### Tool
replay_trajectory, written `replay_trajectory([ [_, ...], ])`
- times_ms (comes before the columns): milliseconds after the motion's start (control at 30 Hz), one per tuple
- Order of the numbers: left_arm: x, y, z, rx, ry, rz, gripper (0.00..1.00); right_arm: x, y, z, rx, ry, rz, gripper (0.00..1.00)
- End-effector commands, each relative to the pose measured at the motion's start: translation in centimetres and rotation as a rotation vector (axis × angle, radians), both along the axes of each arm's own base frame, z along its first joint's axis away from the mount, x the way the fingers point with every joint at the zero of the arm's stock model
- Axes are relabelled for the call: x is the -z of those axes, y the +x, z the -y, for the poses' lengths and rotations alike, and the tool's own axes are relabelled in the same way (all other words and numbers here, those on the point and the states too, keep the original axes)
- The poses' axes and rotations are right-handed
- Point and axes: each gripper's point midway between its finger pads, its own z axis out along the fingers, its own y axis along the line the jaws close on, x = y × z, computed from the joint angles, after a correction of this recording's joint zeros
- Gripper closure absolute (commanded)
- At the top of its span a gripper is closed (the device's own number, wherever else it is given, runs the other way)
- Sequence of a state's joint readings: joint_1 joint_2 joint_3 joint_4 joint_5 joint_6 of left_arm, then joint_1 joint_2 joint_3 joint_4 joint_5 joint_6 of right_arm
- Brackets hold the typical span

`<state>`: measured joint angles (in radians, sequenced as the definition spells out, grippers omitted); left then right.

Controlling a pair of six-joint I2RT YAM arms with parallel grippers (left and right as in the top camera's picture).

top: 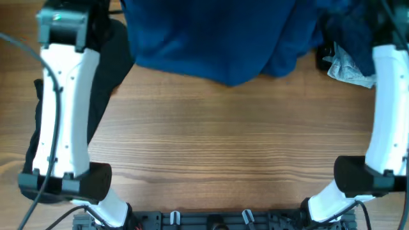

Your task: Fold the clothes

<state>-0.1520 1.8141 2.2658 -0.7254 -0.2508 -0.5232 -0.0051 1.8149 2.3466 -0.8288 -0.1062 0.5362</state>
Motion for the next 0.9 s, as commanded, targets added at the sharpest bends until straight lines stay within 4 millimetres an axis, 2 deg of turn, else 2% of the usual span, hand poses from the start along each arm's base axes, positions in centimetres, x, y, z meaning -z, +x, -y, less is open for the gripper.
replay_trajectory([
  [0, -8.8, -6.2, -4.1, -0.131, 0.073, 0.152, 0.96, -5.7, -3.7, 3.5, 0.095, -0.085, 0.111, 0.91],
  [67, -9.1, -7.9, -4.3, -0.129, 0.076, 0.132, 0.96, -5.4, -4.3, 3.7, 0.109, -0.085, 0.087, 0.92],
  [133, -8.3, -9.7, -4.3, -0.123, 0.079, 0.078, 0.96, -4.7, -5.1, 3.7, 0.108, -0.083, 0.048, 0.95],
  [233, -6.9, -11.6, -2.8, -0.078, 0.083, 0.002, 0.96, -3.8, -7.5, 4.1, 0.142, -0.077, -0.021, 0.96],
  [367, -4.1, -14.1, 0.0, -0.02, 0.023, -0.12, 0.96, -2.8, -11.6, 3.7, 0.135, -0.065, -0.111, 0.94],
  [467, -1.8, -14.7, 0.8, -0.032, -0.038, -0.209, 0.96, -1.3, -12.5, 2.3, 0.058, -0.037, -0.182, 0.94],
  [567, -1.0, -12.6, 0.4, -0.055, -0.036, -0.217, 0.96, 0.0, -10.3, 2.3, 0.051, -0.032, -0.202, 0.93],
  [633, -0.7, -8.8, 0.0, -0.07, -0.004, -0.179, 0.96, 0.3, -5.9, 1.5, -0.008, -0.022, -0.15, 0.93],
  [667, -1.3, -5.9, -0.3, -0.07, 0.034, -0.119, 0.96, -0.3, -3.4, 1.0, -0.047, -0.028, -0.081, 0.92],
  [700, -2.8, -2.6, -0.7, -0.069, 0.085, -0.013, 0.96, -1.9, -0.3, 0.3, -0.095, 0.001, 0.035, 0.9],
  [733, -4.1, -1.3, -0.8, -0.071, 0.103, 0.057, 0.96, -3.0, 0.7, -0.2, -0.126, 0.014, 0.097, 0.89],
  [767, -6.7, -0.2, -0.8, -0.072, 0.141, 0.175, 0.96, -4.9, 1.3, -0.4, -0.152, 0.033, 0.184, 0.9],
  [800, -8.8, -0.2, -0.8, -0.074, 0.168, 0.253, 0.96, -6.7, 1.0, -0.3, -0.167, 0.03, 0.247, 0.9],
  [867, -12.1, -2.3, -1.4, -0.095, 0.17, 0.334, 0.96, -9.4, -1.0, 1.0, -0.151, 0.002, 0.316, 0.9],
])
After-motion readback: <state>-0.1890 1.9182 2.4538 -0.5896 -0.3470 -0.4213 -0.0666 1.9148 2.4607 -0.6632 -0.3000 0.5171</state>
